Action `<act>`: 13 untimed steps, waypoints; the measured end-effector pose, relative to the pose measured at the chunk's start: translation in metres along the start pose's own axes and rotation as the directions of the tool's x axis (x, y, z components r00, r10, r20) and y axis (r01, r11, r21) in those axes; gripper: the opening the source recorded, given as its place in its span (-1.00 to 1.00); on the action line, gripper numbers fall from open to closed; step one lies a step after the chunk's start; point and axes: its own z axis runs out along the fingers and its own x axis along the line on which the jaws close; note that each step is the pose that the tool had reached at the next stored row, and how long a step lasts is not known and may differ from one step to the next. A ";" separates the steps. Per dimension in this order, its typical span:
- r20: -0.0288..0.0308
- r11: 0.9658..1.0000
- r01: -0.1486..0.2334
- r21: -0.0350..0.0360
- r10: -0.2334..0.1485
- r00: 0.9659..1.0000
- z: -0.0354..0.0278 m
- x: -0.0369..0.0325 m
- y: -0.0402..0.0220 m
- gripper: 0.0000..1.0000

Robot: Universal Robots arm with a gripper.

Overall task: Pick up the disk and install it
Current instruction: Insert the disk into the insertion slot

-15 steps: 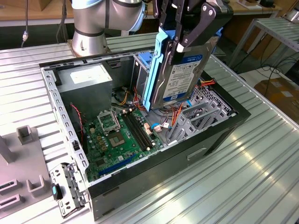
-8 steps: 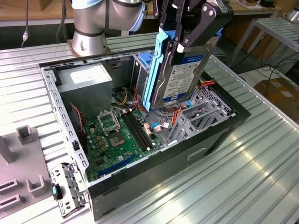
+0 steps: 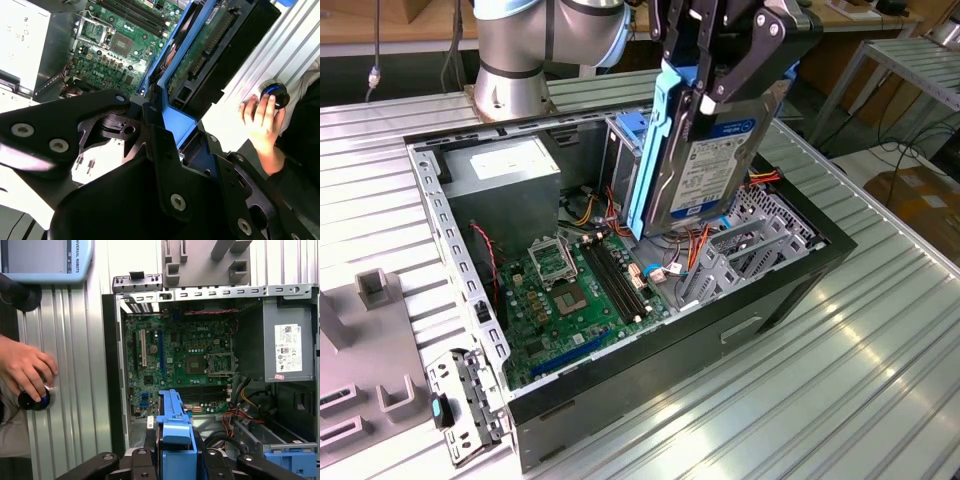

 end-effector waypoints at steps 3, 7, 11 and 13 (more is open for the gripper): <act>0.000 1.000 0.000 0.000 0.000 1.000 0.0001 0.0008 -0.0006 -0.26; 0.000 1.000 -0.001 0.000 0.001 1.000 0.0001 0.0021 -0.0016 -0.26; 0.000 1.000 -0.001 0.000 0.001 1.000 0.0004 0.0036 -0.0029 -0.26; 0.000 1.000 -0.001 0.000 0.001 1.000 0.0005 0.0043 -0.0044 -0.26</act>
